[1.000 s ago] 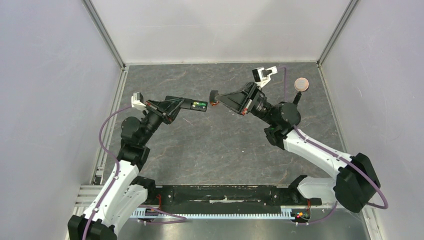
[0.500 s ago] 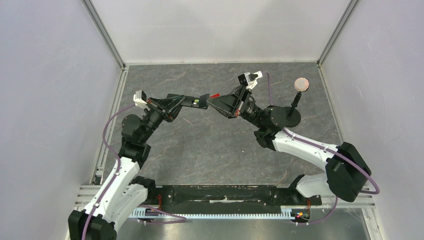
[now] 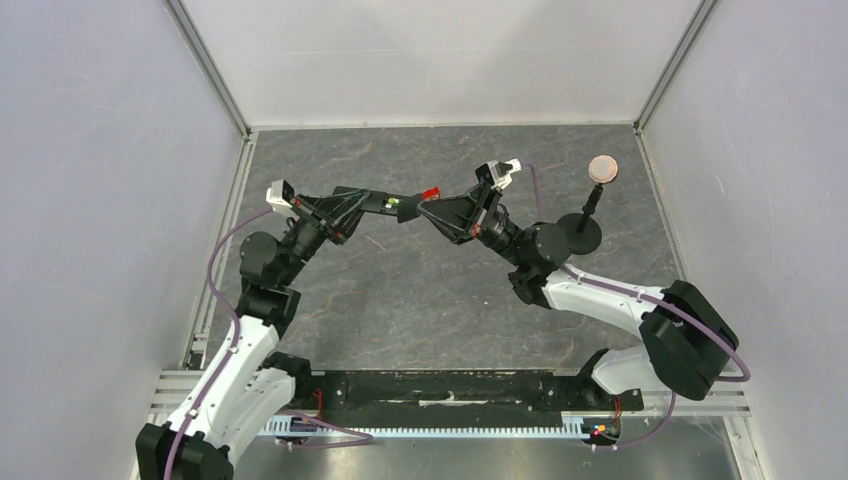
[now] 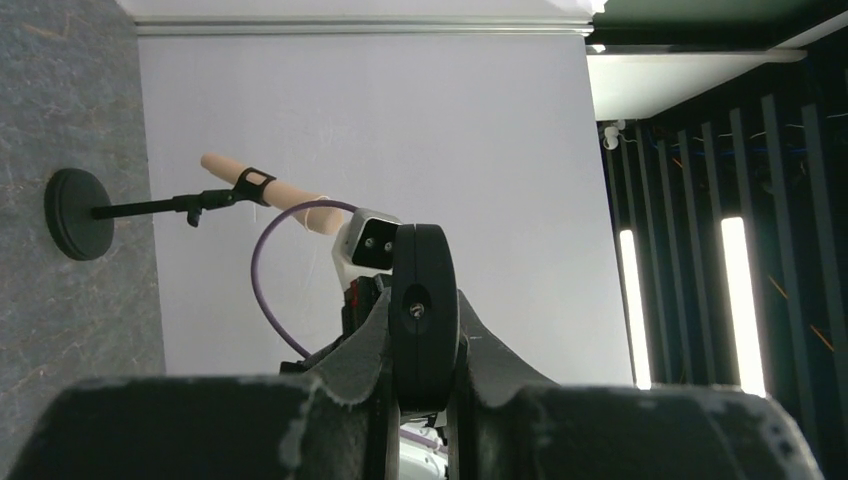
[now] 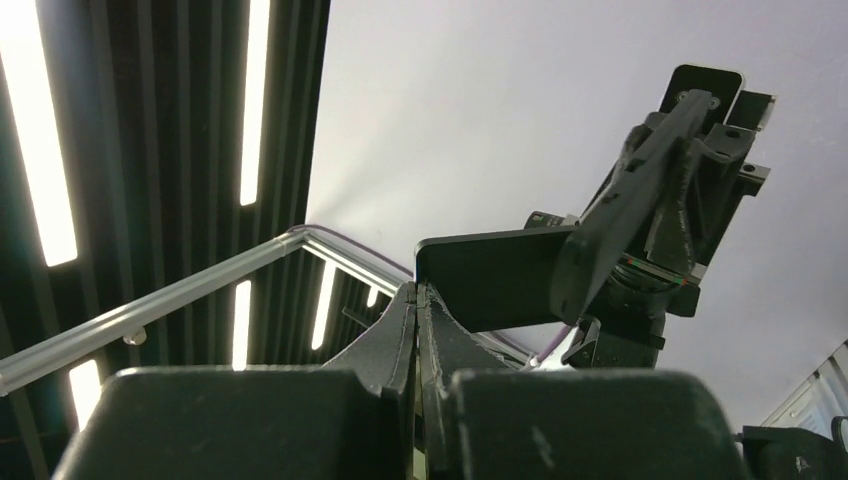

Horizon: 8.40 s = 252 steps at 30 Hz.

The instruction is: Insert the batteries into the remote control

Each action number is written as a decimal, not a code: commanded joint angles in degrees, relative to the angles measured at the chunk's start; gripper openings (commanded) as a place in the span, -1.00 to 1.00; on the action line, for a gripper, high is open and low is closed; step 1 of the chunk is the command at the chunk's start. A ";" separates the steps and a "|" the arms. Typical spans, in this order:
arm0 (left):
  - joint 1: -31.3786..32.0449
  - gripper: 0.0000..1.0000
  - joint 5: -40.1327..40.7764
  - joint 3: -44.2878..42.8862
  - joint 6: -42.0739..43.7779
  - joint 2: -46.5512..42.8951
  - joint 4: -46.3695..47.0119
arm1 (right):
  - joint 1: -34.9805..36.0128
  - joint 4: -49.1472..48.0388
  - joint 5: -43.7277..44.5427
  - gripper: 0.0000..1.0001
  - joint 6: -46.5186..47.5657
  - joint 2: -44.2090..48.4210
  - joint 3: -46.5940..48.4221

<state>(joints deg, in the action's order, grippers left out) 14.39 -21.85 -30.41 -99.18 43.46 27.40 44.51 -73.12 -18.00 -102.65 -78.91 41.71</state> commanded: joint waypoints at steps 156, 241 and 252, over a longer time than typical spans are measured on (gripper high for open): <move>0.19 -0.96 7.67 -46.56 60.77 -1.42 -74.77 | 48.92 45.50 12.83 0.17 108.02 -37.78 13.72; 0.20 -0.96 14.48 -31.65 60.24 -3.81 -68.42 | 13.11 88.53 53.94 0.60 34.97 -16.50 13.80; 0.20 -0.96 17.97 -25.99 62.94 -5.04 -66.27 | 9.31 94.66 50.25 0.50 55.33 -16.72 16.82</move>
<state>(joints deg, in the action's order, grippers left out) 14.61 -5.91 -57.47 -39.31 39.46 -43.18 54.37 17.39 33.43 -54.92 -96.05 57.32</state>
